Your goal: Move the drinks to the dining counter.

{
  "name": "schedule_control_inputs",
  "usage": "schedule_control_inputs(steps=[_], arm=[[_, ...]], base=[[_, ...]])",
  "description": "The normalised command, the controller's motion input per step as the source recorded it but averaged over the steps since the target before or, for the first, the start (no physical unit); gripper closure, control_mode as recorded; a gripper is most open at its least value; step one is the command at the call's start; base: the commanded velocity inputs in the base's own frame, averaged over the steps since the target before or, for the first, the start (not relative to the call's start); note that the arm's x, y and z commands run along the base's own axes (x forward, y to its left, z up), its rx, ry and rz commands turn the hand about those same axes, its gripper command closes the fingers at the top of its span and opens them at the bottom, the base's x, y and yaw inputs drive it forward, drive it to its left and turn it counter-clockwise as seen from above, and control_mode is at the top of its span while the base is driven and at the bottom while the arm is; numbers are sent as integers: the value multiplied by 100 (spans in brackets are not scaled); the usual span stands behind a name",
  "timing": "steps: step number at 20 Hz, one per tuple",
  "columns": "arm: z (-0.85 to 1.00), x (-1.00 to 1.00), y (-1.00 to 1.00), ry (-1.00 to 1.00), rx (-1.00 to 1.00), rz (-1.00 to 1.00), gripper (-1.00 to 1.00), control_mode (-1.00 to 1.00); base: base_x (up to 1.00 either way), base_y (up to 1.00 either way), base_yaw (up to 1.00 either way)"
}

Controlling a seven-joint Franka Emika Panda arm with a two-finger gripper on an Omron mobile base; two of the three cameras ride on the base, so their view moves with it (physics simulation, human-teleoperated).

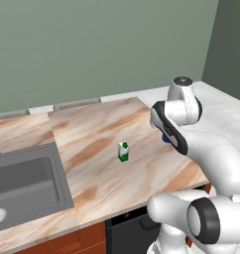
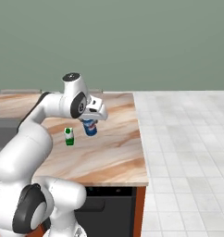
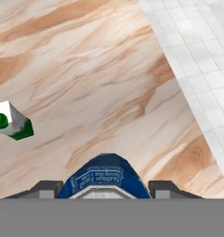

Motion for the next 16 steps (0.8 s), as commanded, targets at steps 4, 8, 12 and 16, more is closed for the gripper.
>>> schedule_control_inputs(steps=[4, 8, 12, 16], arm=[[-34, 13, -11, 0, 1, 0, 100, -100], [-34, 19, -9, 0, 1, 0, 100, -100], [-31, 20, -2, 0, 0, 0, 100, -100], [-29, 16, 0, 0, 0, 0, 100, -100]], base=[[0, 0, 0], [0, 0, 0], [0, 0, 0], [0, 0, 0]])
